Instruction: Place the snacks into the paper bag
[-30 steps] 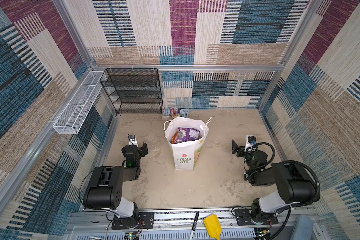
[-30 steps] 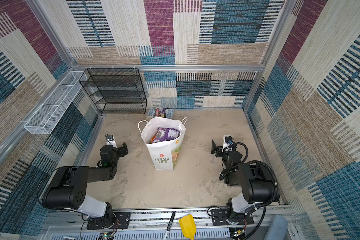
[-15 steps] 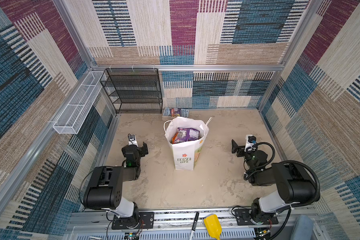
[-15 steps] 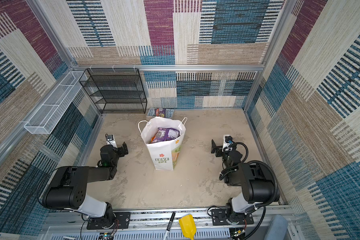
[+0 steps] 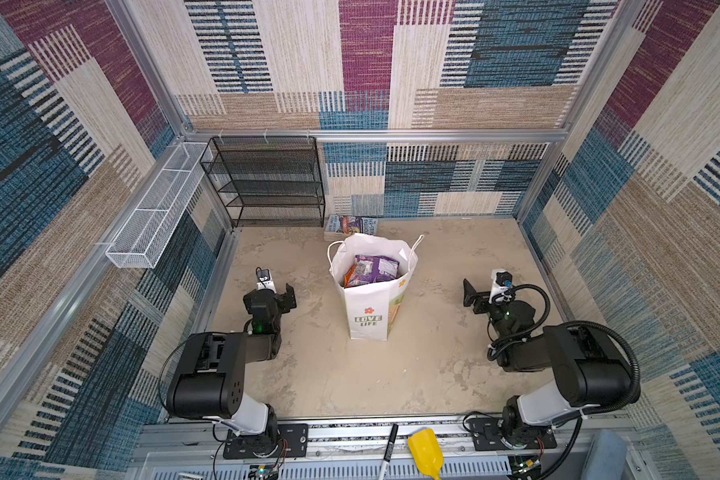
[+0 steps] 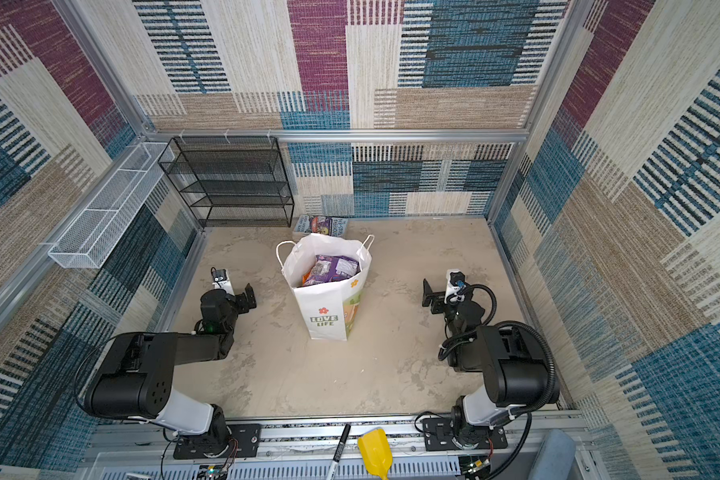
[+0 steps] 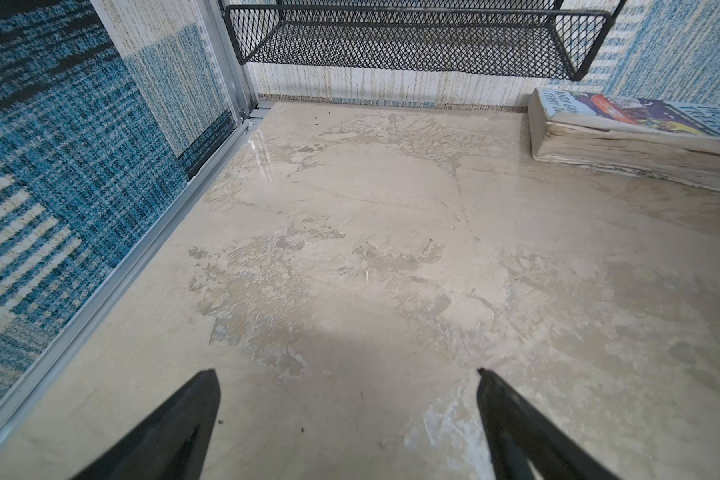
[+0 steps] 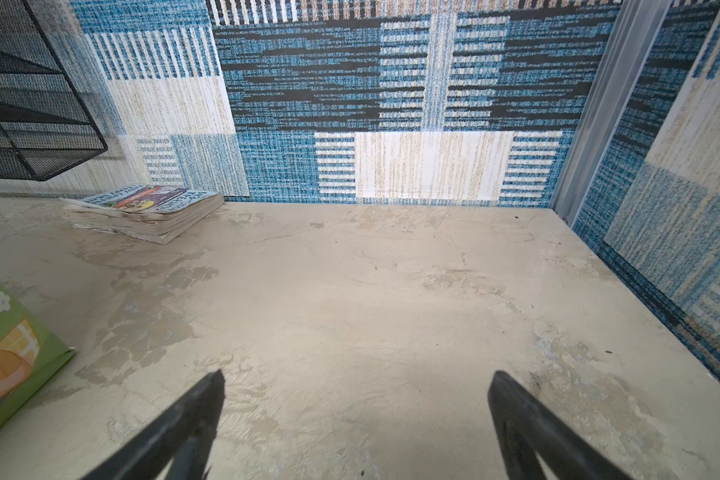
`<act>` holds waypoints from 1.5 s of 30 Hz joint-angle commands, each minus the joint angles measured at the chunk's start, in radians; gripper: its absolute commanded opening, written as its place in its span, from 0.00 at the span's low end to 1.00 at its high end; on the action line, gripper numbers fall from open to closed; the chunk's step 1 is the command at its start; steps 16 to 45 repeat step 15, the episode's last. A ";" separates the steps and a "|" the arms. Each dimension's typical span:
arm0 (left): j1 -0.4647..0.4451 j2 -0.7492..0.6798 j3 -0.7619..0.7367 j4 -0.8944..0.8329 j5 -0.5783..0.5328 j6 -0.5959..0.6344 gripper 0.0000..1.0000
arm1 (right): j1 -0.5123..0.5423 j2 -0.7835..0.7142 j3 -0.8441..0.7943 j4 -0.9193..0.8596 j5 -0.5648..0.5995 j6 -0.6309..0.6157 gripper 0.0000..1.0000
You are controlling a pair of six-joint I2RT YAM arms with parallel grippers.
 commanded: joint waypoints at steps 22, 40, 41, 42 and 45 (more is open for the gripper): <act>0.009 0.007 0.026 -0.030 0.101 0.028 0.99 | -0.001 -0.004 0.002 0.027 0.014 -0.005 1.00; 0.009 0.007 0.026 -0.030 0.101 0.028 0.99 | -0.001 -0.004 0.002 0.027 0.014 -0.005 1.00; 0.009 0.007 0.026 -0.030 0.101 0.028 0.99 | -0.001 -0.004 0.002 0.027 0.014 -0.005 1.00; 0.009 0.007 0.026 -0.030 0.101 0.028 0.99 | -0.001 -0.004 0.002 0.027 0.014 -0.005 1.00; 0.009 0.007 0.026 -0.030 0.101 0.028 0.99 | -0.001 -0.004 0.002 0.027 0.014 -0.005 1.00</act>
